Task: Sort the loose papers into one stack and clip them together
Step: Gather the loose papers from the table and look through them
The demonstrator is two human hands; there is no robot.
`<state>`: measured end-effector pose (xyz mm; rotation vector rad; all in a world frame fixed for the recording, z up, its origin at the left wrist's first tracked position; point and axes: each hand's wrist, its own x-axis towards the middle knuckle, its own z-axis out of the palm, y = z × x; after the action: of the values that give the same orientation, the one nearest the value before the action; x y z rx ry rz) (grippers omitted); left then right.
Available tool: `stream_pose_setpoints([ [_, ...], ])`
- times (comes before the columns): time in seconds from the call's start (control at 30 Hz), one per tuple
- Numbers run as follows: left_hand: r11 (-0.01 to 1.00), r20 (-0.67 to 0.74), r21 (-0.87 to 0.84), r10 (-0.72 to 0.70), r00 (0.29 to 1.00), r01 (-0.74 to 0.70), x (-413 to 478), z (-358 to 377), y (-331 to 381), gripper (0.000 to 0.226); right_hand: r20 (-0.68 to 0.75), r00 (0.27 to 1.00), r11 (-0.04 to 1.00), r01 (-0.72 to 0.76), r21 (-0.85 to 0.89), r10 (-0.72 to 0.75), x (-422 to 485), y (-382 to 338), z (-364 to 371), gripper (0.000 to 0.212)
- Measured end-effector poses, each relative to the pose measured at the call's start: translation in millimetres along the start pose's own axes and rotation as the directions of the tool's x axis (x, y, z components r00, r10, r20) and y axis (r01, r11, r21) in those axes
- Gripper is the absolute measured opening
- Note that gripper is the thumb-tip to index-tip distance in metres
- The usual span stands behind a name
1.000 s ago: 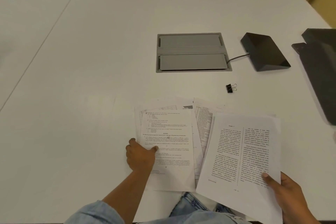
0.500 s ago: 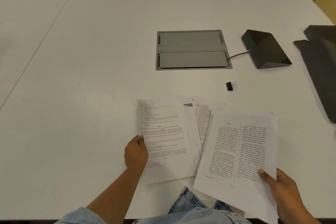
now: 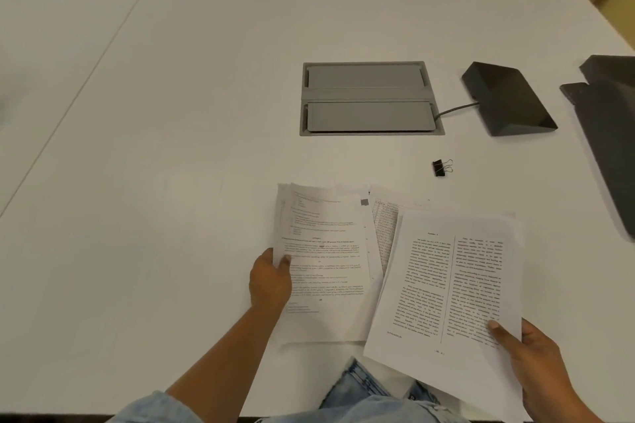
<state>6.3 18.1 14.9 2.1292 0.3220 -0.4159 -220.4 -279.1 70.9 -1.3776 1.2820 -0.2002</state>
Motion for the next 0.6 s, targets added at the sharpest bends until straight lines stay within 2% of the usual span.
stream_pose_setpoints([
  [0.07,0.998,0.002,0.052,0.031,1.0,-0.031,1,-3,1,0.025,-0.001,1.0,1.0,-0.004,0.001,0.004,0,0,-1,0.029],
  [0.13,0.998,0.004,0.035,0.05,0.999,-0.05,1,-7,3,0.026,0.002,1.0,1.0,-0.006,0.005,0.006,2,1,-3,0.029],
  [0.33,0.972,0.035,-0.223,0.083,0.996,-0.073,-6,-42,29,0.025,0.009,1.0,0.999,-0.009,0.047,0.008,5,-4,-6,0.03],
  [0.6,0.92,0.183,-0.391,0.105,0.977,-0.026,-26,-72,75,0.029,0.084,0.996,0.996,0.023,0.081,-0.029,7,-20,4,0.033],
])
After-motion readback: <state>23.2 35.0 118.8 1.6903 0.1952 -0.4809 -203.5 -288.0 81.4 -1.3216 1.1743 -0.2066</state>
